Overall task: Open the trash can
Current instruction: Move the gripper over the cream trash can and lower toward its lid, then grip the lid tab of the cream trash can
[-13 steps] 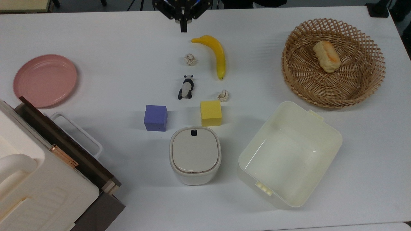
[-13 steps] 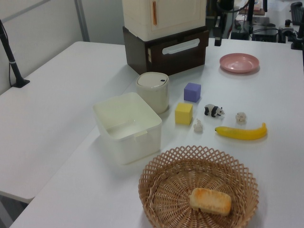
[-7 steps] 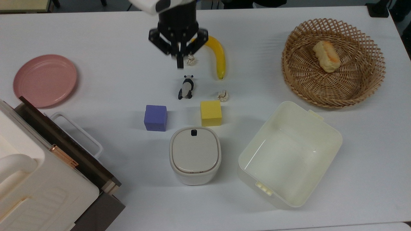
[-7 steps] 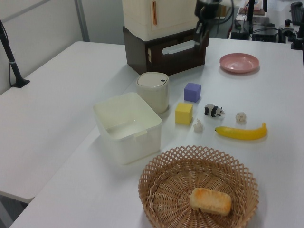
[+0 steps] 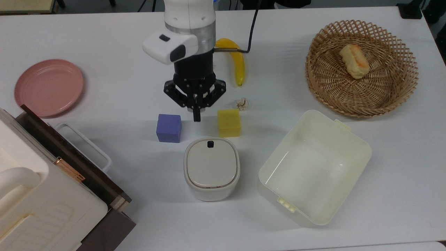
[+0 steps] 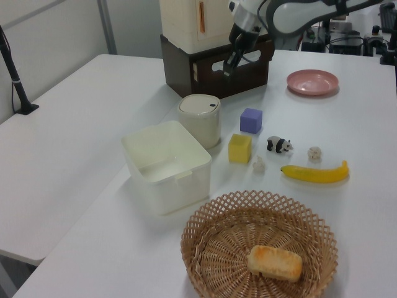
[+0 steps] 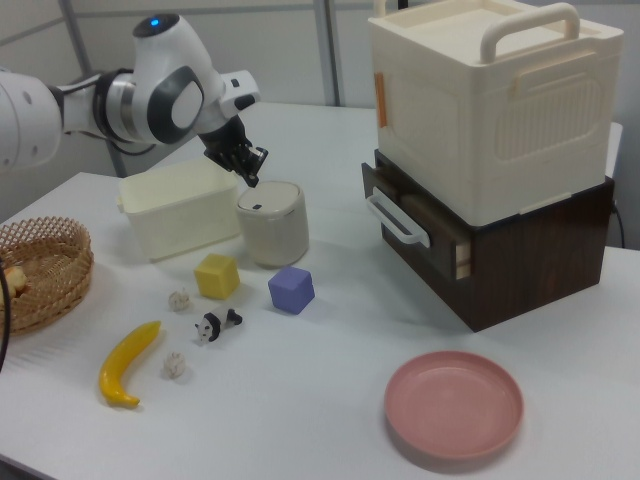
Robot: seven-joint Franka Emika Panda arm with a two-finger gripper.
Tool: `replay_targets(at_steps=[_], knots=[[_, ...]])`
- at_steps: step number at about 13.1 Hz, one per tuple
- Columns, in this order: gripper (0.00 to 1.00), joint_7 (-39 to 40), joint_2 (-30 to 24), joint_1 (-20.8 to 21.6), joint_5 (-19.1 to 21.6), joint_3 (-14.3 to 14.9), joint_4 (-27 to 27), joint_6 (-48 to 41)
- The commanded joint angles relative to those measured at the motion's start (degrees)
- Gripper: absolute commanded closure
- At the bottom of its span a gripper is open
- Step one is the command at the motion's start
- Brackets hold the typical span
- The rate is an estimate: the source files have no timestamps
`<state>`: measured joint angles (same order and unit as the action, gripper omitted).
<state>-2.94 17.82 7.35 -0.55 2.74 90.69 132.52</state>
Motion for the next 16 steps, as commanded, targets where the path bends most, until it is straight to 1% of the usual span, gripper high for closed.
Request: replay_targets(at_steps=[1, 4, 5, 7, 10, 12, 16], knots=[[1.00, -0.3, 3.0, 0.5, 1.3, -0.2, -0.7, 6.8], [1.00, -0.1, 5.3, 0.7, 1.1, -0.4, -0.6, 12.0], [1.00, 0.1, 6.3, 1.5, 0.9, -0.4, -0.7, 13.9], [1.00, 0.1, 7.3, 1.8, 0.7, -0.3, -0.6, 15.9], [1.00, 0.0, 8.9, 2.8, 0.4, -0.3, -0.6, 16.5], [1.00, 0.0, 9.1, 3.0, 0.4, -0.3, -0.2, 16.5], [1.00, -0.2, 11.4, 3.0, 0.3, -0.3, -0.1, 16.4]])
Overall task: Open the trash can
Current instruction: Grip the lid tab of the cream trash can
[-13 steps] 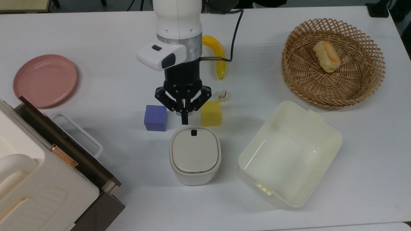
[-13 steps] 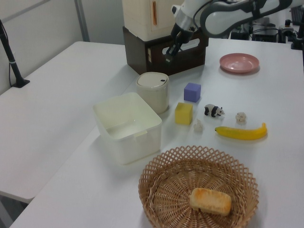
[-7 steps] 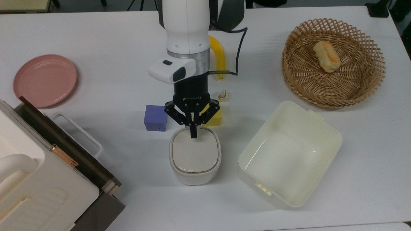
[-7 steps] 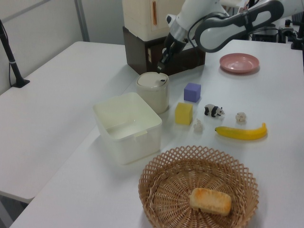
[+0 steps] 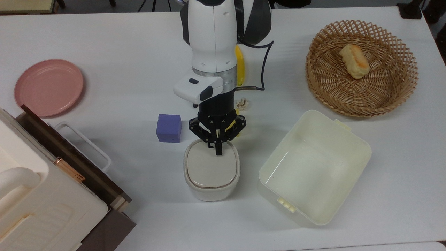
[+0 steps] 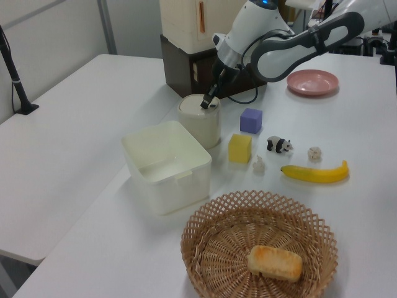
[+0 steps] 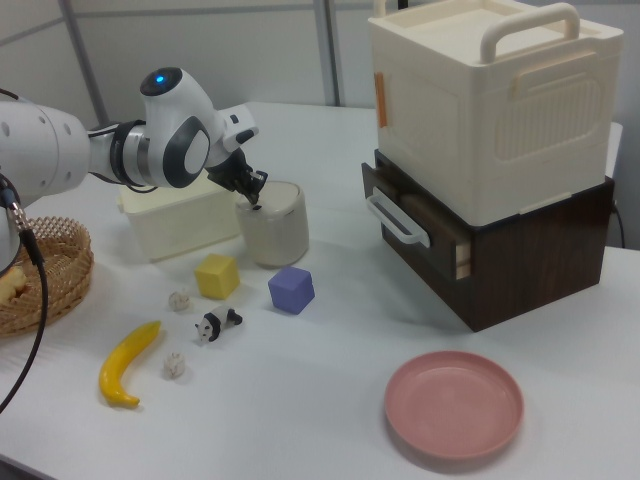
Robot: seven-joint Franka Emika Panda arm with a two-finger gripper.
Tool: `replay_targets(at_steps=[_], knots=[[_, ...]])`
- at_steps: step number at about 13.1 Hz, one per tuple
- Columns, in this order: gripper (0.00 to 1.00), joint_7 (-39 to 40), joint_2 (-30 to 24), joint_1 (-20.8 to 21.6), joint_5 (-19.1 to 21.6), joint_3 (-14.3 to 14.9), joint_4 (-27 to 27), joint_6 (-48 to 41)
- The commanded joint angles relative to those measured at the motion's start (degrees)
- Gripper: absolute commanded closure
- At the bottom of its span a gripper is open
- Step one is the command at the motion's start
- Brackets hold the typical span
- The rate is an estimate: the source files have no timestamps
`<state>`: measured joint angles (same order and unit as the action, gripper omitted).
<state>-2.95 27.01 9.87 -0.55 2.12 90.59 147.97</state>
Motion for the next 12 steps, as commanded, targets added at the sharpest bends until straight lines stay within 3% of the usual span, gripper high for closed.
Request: replay_targets(at_steps=[1, 7, 12], knots=[[1.00, -0.2, 2.3, 0.5, 0.3, 0.3, 0.0, 0.9], [1.00, -1.3, -0.2, 0.3, 0.7, 0.5, -0.1, -0.3], [1.00, -1.6, -5.8, 0.2, 0.7, 0.8, -0.4, -10.3]])
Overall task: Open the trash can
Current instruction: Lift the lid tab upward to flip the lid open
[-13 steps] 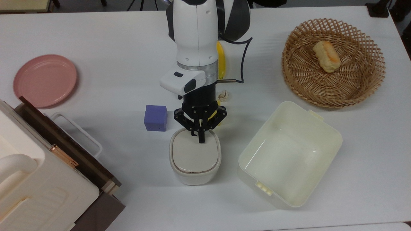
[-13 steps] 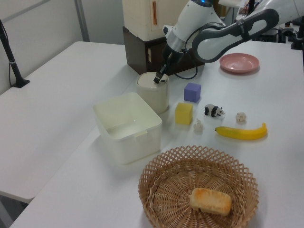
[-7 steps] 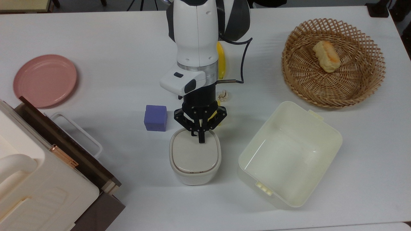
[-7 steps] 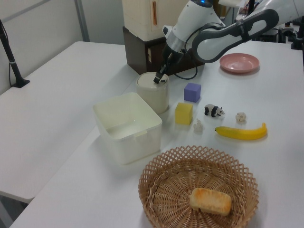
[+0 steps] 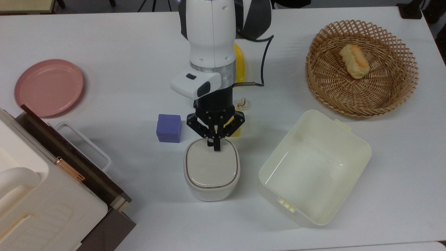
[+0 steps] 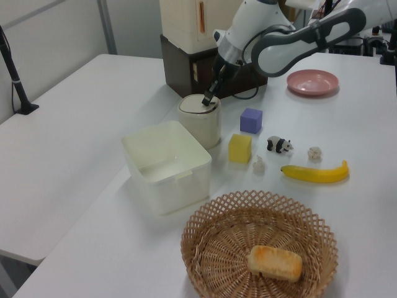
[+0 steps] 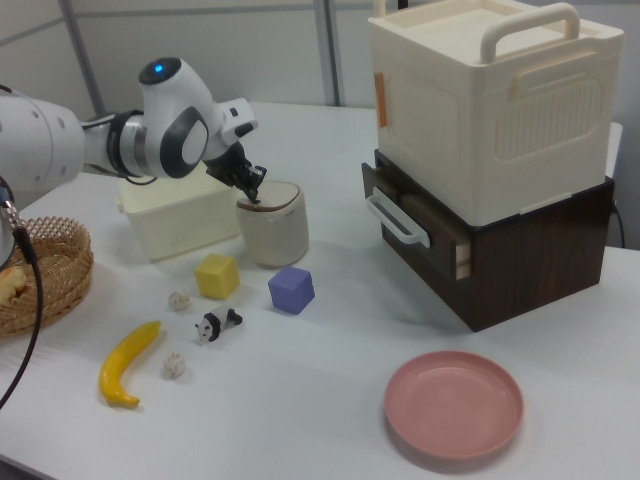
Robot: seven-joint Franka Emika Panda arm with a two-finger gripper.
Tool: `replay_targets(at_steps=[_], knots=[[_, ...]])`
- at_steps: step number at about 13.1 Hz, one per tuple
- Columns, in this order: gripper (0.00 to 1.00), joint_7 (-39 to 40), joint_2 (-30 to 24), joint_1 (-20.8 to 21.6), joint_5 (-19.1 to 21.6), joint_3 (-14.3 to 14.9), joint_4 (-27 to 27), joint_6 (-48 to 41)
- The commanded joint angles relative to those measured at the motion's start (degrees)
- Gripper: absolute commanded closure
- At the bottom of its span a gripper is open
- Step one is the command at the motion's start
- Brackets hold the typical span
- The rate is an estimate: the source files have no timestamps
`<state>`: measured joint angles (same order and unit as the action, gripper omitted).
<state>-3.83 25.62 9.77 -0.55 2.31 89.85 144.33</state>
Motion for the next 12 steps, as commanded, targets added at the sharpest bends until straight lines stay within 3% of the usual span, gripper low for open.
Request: replay_targets(at_steps=[1, 12], knots=[[1.00, -0.7, -5.6, 0.3, 0.6, 0.7, 0.3, -9.0], [1.00, -0.3, -23.0, -1.3, -1.8, 0.9, 2.0, -48.1]])
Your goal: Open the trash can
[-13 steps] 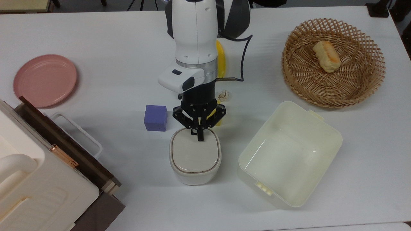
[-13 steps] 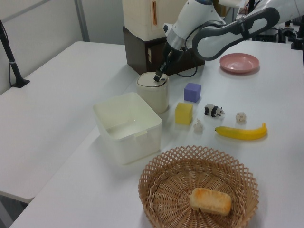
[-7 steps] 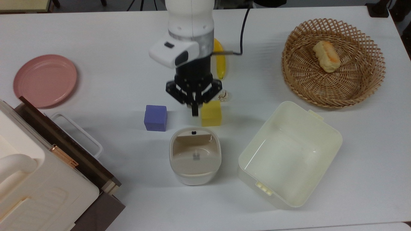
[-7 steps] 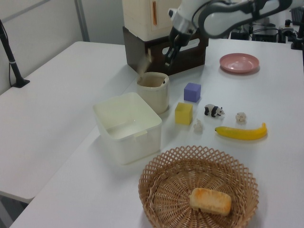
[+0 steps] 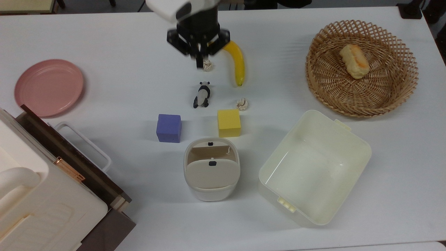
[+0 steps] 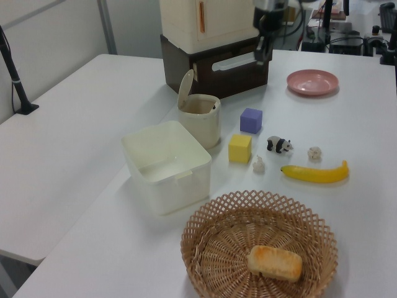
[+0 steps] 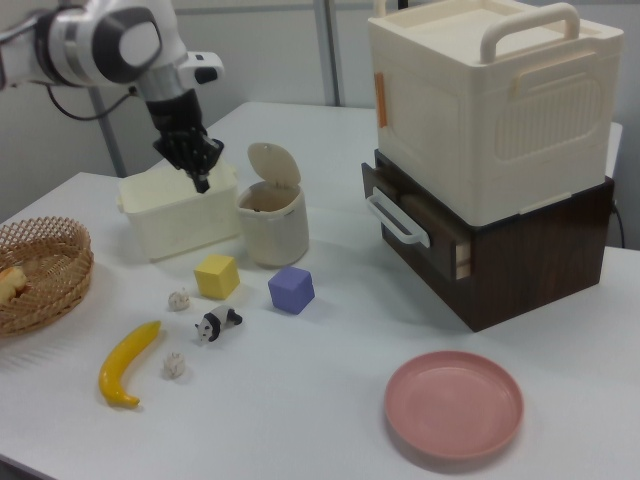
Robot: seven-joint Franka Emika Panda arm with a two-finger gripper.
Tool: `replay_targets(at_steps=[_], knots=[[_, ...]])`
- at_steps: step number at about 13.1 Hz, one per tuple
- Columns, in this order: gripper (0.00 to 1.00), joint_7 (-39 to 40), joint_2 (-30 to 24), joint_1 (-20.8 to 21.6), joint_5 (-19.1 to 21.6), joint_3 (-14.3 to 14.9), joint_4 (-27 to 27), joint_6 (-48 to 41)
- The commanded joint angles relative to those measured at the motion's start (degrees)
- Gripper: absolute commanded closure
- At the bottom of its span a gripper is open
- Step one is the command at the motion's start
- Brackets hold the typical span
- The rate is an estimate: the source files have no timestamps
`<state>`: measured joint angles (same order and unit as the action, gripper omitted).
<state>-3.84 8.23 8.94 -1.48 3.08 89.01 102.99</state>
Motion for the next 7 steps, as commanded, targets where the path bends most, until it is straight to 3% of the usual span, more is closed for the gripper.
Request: replay_targets(at_steps=[1, 7], knots=[[1.00, -0.3, -6.6, -1.0, -1.2, 0.0, 2.8, -8.6], [1.00, -0.4, -8.2, -0.9, -2.6, -0.2, 2.7, -14.4]])
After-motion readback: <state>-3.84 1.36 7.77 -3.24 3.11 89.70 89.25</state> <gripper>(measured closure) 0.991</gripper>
